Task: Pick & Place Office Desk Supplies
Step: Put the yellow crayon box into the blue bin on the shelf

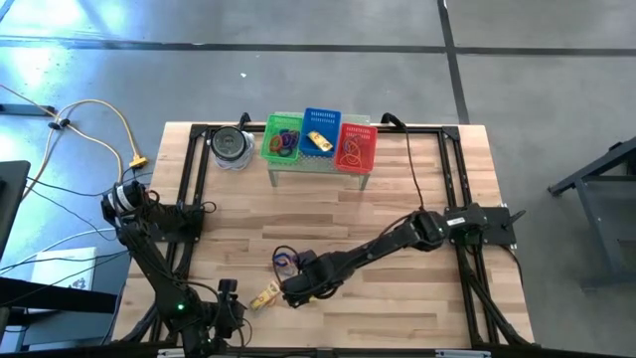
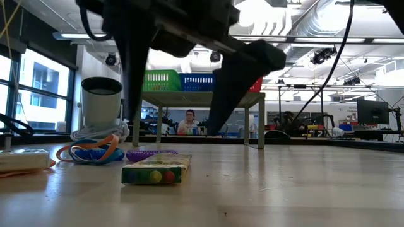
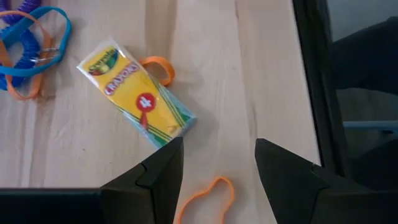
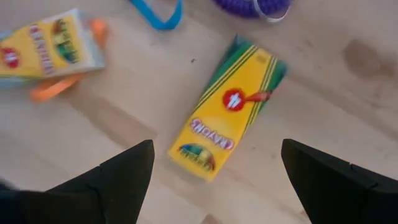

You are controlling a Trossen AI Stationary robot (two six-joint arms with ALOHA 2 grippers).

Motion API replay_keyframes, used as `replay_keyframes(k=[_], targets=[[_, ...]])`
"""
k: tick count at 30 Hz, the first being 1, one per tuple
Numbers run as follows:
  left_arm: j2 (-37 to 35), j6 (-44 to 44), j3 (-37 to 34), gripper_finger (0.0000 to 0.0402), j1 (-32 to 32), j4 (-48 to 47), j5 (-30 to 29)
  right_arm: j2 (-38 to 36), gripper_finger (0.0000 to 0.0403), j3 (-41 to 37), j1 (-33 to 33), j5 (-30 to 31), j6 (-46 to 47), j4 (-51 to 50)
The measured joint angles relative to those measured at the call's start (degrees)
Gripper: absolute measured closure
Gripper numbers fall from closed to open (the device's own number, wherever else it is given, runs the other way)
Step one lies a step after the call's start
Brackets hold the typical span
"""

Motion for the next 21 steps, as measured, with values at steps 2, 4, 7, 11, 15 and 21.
replay_keyframes(k=[2,4,7,11,15,21], targets=[[0.00,-0.01,0.00,0.0208,-0.09,-0.18,-0.01,0.70,0.0061,-0.01,-0.32,0.01,0.04,0.42],[0.00,0.23,0.00,0.0208,-0.09,-0.28,-0.04,1.03,0.0061,0.01,-0.57,-0.42,0.04,0.61],[0.00,0.77,0.00,0.0208,-0.05,-0.27,-0.13,2.32,0.0061,0.10,-1.12,-1.08,1.26,0.98],[0.00,1.17,0.00,0.0208,-0.07,-0.50,-0.52,3.55,0.0061,-0.01,-1.99,-3.66,1.57,0.06],[0.00,1.33,0.00,0.0208,-0.07,-0.69,-0.60,4.37,0.0061,0.07,-2.78,-4.43,1.98,-0.37],[-0.02,1.30,0.00,0.0208,-0.07,-0.71,-0.60,4.66,0.0061,0.14,-3.45,-5.90,2.05,-0.70]])
